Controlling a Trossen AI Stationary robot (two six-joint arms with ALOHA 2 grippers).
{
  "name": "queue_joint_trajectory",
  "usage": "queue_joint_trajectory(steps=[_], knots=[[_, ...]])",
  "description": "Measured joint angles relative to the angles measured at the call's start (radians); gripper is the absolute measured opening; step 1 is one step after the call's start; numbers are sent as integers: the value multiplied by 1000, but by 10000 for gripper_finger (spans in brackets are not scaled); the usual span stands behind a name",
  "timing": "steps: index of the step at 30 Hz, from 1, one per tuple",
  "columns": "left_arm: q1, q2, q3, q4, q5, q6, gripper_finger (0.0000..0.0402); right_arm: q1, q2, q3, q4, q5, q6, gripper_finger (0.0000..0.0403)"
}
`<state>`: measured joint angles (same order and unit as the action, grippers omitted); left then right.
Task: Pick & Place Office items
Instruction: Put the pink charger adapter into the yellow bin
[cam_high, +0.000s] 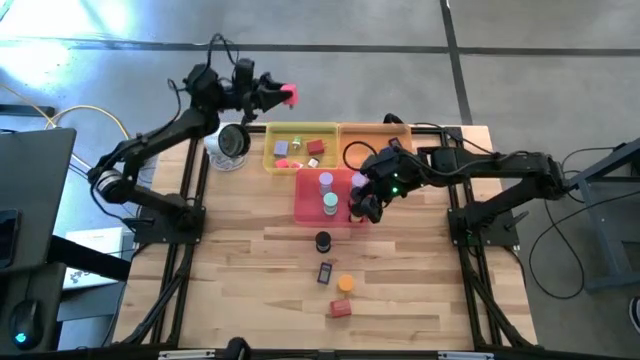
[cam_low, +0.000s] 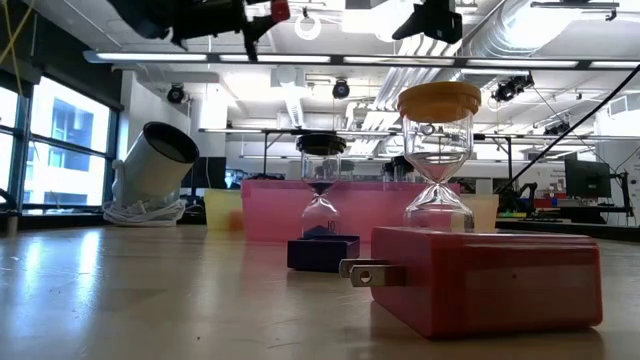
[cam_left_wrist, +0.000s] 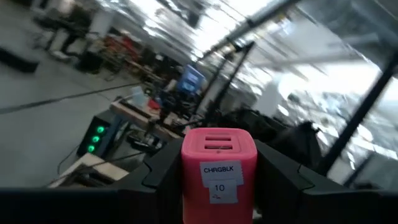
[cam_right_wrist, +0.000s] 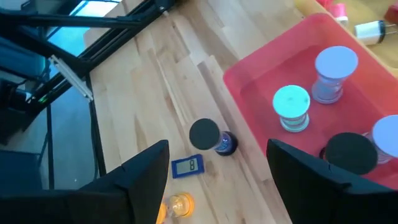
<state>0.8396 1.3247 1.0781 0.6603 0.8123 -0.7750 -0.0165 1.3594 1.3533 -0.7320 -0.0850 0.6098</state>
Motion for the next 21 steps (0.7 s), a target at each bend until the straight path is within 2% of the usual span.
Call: queue_joint_trajectory(steps=[6,13,17,21], knots=[[42,62,163,-30,122,111,156,-28,0,0,-4,0,11,258],[86,77,333,-299,137,359,156,-59,0,0,-20,2,62,258],[95,78,425,-552,64,567,156,-72,0,0,-20,7,101,258],[95,79,478,-741,-64,749,156,-85,0,0,-19,7,139,258]])
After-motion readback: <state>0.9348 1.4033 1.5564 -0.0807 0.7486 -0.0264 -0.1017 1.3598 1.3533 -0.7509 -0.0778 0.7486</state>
